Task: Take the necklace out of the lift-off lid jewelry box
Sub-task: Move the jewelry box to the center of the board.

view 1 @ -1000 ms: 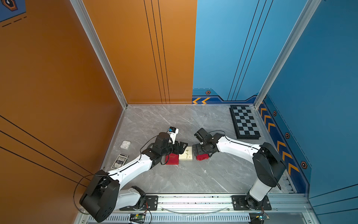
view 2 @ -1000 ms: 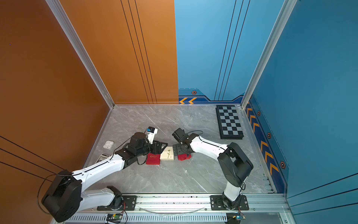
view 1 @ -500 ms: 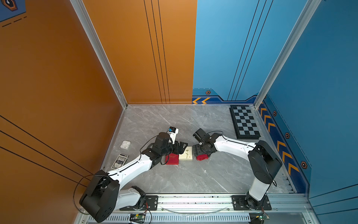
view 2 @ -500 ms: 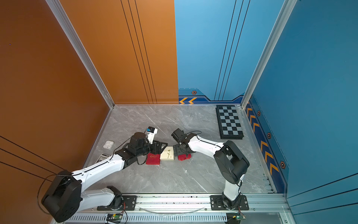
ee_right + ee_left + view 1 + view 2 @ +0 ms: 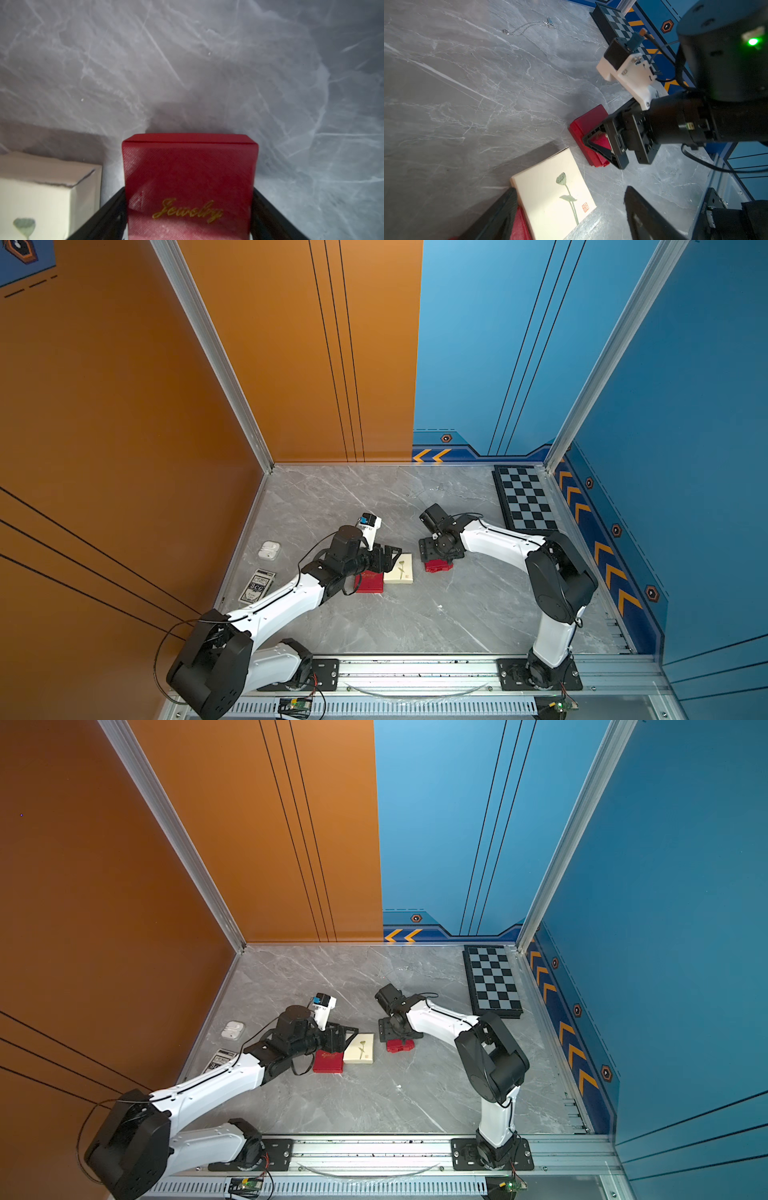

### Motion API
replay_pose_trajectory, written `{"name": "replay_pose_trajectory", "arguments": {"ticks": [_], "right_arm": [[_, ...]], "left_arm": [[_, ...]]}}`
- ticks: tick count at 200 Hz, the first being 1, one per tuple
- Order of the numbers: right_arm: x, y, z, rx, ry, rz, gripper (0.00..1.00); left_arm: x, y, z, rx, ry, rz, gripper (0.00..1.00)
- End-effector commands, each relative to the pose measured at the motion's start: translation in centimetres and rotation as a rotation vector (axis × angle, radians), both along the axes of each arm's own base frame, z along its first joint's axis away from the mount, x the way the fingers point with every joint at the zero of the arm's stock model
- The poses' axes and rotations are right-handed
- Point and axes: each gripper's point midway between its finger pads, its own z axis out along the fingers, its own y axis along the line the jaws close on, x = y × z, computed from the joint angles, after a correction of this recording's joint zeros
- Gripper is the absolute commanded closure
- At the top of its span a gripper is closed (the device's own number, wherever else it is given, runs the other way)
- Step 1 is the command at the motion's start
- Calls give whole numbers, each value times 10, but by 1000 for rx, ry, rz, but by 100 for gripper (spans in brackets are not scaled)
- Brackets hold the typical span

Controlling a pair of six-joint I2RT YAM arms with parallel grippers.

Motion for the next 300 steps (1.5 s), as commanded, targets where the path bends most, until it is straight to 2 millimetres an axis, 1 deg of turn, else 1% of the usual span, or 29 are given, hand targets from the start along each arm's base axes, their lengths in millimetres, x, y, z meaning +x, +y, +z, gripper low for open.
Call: {"name": "replay_pose_trajectory", "arguments": {"ticks": [1,38,46,48,51,66,93,116,133,165,210,221,233,234,236,263,265,269,283,300], "right_arm": [[19,-14,-10,-48,13,-31,14],[57,-21,-20,-51,18,-65,14],[65,-22,-16,-45,8,-73,14],[65,-23,-24,-56,24,-75,14],[67,-24,-27,-60,30,-76,14],[78,-25,-27,-60,34,-86,14],[90,-24,-24,-55,31,-93,13],[95,-18,-19,-33,27,-87,10],[97,-15,-10,-18,14,-85,8],[98,-11,7,-3,-18,-80,5],[97,-11,27,6,-50,-74,4],[95,-10,31,10,-55,-70,4],[93,-7,30,5,-51,-62,4],[93,-7,37,12,-63,-60,4],[93,-6,43,17,-74,-59,4],[82,2,60,30,-91,-36,5],[81,3,61,31,-92,-35,5],[78,5,64,35,-94,-31,5],[68,10,70,45,-94,-19,6],[53,19,74,56,-89,-4,6]], "left_arm": [[-5,7,-6,10,16,7,17],[-6,10,-8,13,22,25,17],[-6,11,-7,12,20,28,17],[-6,11,-8,13,20,30,17],[-6,12,-7,13,19,33,17],[-6,16,-8,18,13,52,17],[-9,22,-7,21,7,70,16],[-11,26,-7,36,6,79,15],[-11,28,-7,43,7,84,15],[-13,29,-7,44,8,87,15],[-13,30,-5,39,5,94,15],[-14,31,-4,41,4,97,15],[-15,33,-3,44,3,101,15],[-15,33,-3,44,3,101,15],[-15,34,-3,43,2,103,15],[-14,40,3,44,5,140,15],[-14,40,3,44,8,144,11],[-15,41,4,43,11,146,10],[-14,42,9,39,24,160,10],[-16,43,12,41,50,169,10]]}}
